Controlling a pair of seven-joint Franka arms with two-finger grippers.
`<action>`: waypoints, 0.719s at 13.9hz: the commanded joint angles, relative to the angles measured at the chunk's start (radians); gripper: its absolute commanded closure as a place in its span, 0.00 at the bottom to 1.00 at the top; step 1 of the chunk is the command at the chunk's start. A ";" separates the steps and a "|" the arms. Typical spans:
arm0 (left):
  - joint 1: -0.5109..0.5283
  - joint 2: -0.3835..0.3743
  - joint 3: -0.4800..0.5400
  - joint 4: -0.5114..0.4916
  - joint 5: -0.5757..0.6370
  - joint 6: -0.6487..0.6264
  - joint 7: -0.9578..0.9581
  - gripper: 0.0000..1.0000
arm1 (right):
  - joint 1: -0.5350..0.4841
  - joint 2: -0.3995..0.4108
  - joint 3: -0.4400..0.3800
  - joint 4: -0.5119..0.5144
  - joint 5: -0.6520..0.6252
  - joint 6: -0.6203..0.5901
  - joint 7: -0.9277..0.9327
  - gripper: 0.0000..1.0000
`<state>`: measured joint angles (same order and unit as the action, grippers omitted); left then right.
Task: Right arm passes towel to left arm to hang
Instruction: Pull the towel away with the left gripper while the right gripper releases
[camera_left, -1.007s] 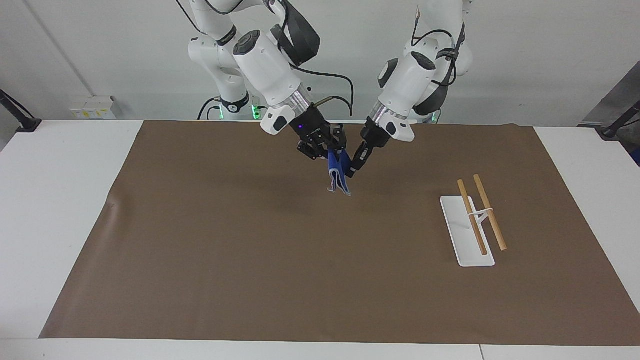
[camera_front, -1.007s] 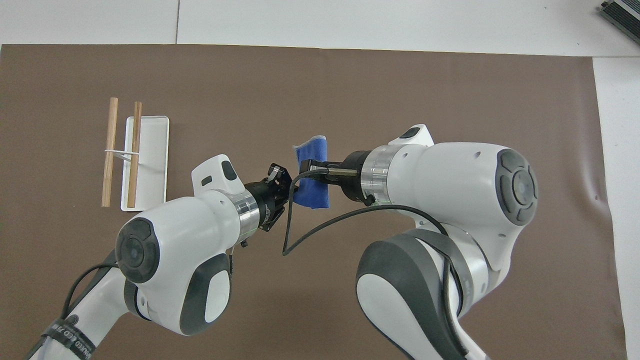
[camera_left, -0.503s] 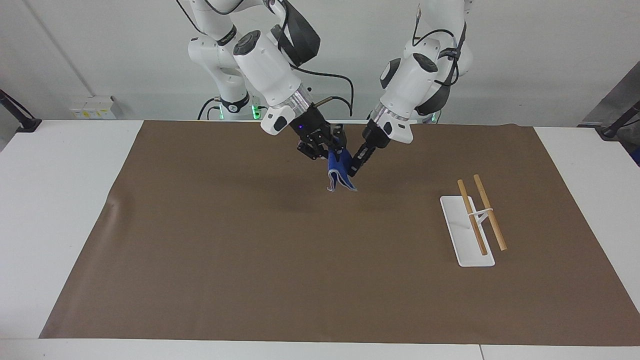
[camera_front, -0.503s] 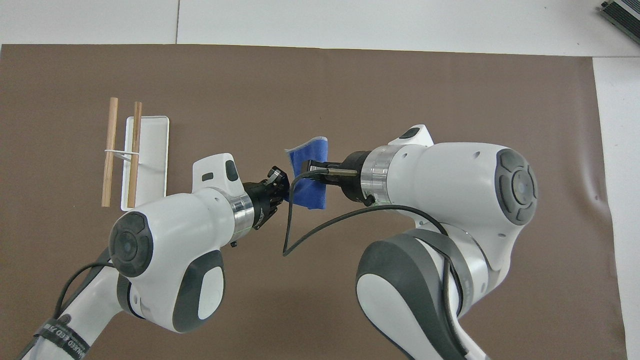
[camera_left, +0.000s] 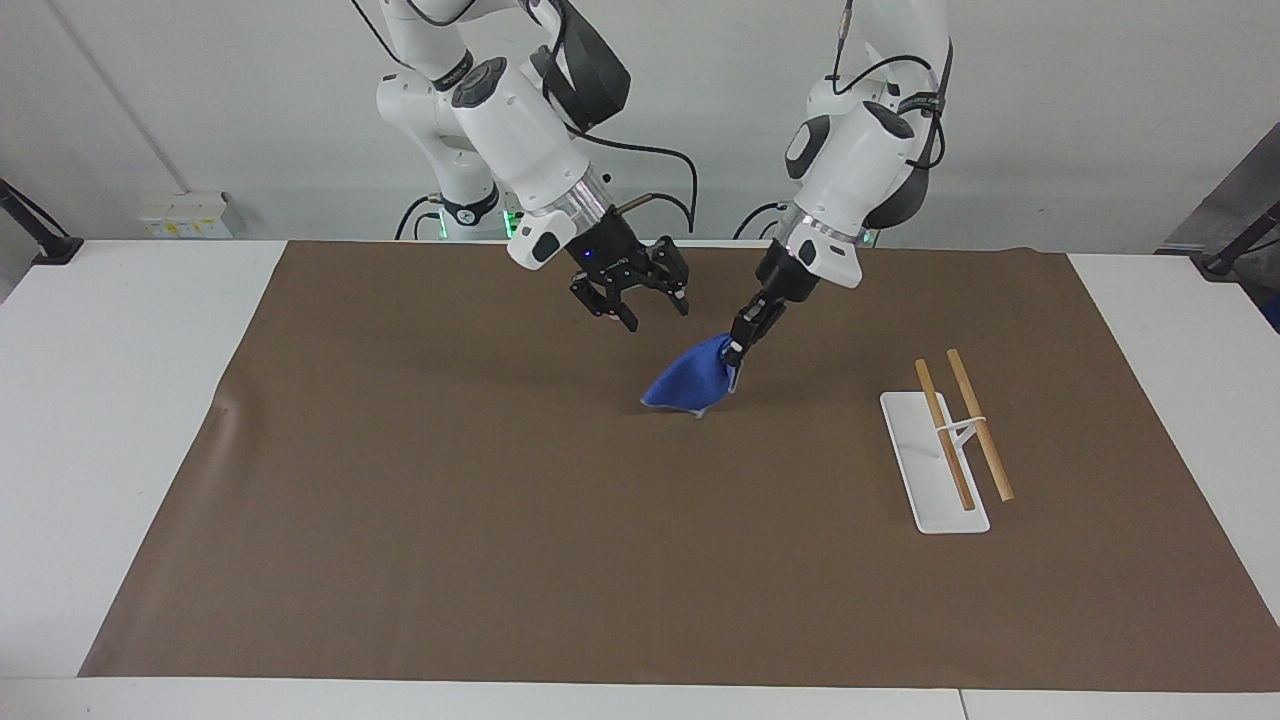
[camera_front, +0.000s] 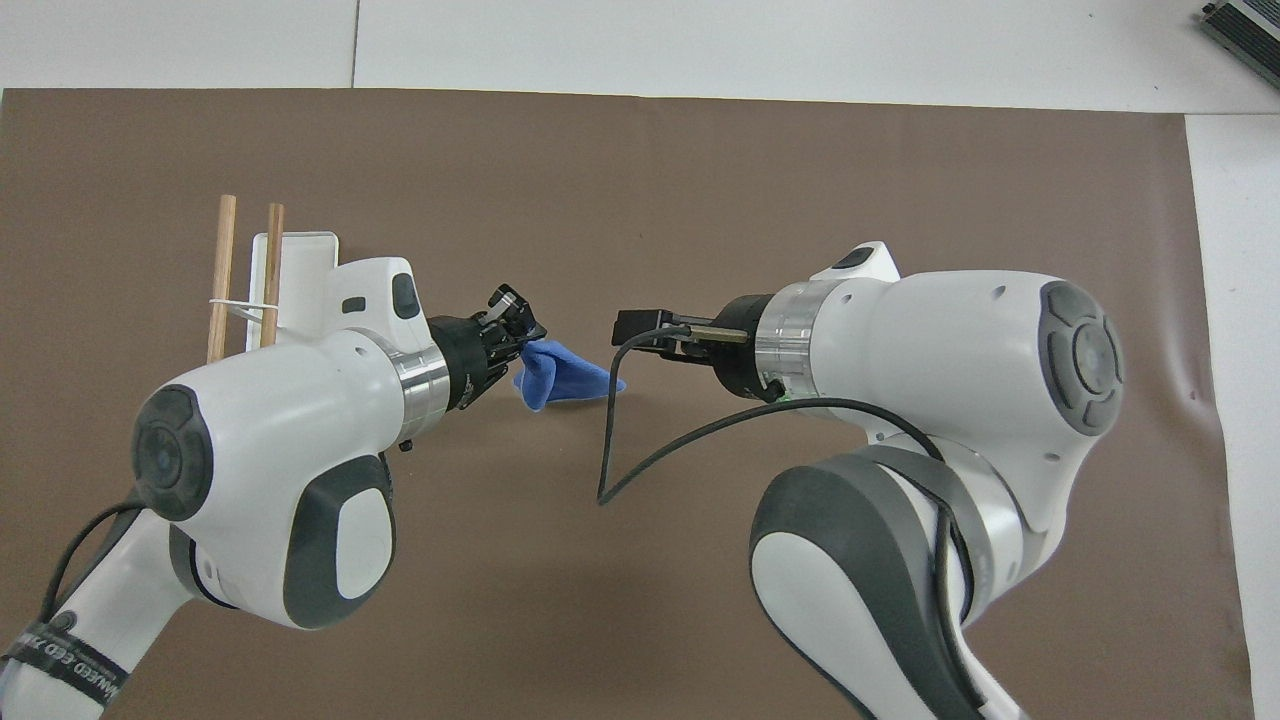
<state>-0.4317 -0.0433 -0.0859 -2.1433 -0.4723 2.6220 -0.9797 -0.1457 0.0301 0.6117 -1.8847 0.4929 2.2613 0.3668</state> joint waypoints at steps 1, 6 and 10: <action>0.059 -0.010 -0.005 0.034 -0.008 -0.023 0.033 1.00 | -0.089 -0.051 -0.003 -0.008 0.012 -0.132 -0.023 0.00; 0.221 -0.003 -0.003 0.100 -0.003 -0.120 0.117 1.00 | -0.196 -0.091 -0.046 -0.007 -0.133 -0.293 -0.093 0.00; 0.411 -0.007 -0.003 0.100 -0.002 -0.220 0.309 1.00 | -0.209 -0.102 -0.127 -0.005 -0.284 -0.295 -0.147 0.00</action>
<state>-0.1015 -0.0443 -0.0775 -2.0538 -0.4720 2.4542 -0.7551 -0.3388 -0.0464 0.5088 -1.8832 0.2406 1.9849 0.2603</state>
